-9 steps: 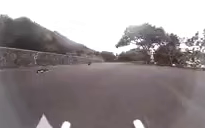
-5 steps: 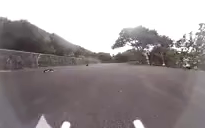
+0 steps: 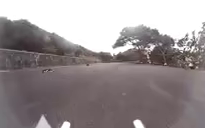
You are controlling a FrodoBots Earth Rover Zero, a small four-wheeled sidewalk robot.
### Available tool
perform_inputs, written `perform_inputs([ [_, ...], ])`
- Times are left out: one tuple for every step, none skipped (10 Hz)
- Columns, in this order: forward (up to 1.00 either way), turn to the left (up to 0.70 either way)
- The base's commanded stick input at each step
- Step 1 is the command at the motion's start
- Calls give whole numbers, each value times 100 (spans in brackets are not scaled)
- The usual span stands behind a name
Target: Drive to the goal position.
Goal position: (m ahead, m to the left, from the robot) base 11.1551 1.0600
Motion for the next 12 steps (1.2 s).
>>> perform_inputs([
  [50, 0],
  [50, 0],
  [50, 0],
  [50, 0],
  [50, 0],
  [50, 0],
  [50, 0],
  [50, 0],
  [50, 0],
  [50, 0],
  [50, 0],
  [50, 0],
])
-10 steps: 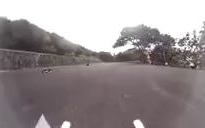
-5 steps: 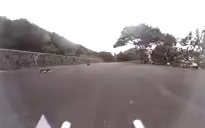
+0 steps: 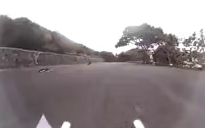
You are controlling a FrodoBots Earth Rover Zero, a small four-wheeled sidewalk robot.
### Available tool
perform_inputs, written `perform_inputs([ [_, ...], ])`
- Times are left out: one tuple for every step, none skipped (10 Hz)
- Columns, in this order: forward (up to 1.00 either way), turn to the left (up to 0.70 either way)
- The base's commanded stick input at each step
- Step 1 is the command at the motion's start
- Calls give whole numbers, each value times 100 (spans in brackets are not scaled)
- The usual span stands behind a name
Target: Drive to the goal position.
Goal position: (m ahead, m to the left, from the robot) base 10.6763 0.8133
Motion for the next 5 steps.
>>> perform_inputs([
  [50, -3],
  [50, -50],
  [50, -50],
  [50, -30],
  [50, 0],
])
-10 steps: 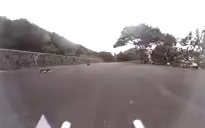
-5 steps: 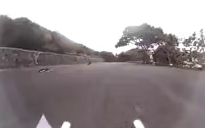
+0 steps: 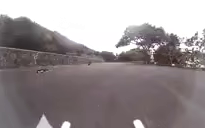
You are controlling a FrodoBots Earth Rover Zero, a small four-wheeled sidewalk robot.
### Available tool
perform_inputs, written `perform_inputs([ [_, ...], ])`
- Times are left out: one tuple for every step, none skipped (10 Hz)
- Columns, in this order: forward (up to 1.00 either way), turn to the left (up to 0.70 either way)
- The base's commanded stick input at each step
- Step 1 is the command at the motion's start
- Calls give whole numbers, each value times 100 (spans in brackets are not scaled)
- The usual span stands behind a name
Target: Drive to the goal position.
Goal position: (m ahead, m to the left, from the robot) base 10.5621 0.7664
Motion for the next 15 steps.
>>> perform_inputs([
  [50, 0],
  [50, 0],
  [50, 0],
  [50, 0],
  [50, 0],
  [50, 0],
  [50, 0],
  [50, 0],
  [50, 0],
  [50, 0],
  [50, 0],
  [50, 0],
  [50, 0],
  [50, 0],
  [50, 0],
])
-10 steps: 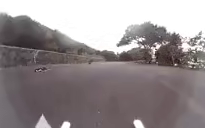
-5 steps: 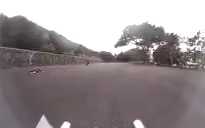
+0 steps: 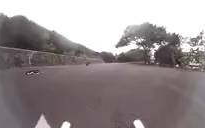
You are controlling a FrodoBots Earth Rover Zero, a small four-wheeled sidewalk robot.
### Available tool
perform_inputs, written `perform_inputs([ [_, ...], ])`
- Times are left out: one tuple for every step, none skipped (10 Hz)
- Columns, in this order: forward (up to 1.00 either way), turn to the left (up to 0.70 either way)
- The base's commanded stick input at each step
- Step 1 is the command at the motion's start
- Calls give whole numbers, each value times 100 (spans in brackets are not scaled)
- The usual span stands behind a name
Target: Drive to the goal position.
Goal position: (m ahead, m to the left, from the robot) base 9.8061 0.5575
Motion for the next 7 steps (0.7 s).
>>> perform_inputs([
  [50, 0],
  [50, 0],
  [50, 0],
  [50, 0],
  [50, 0],
  [50, 0],
  [50, 0],
])
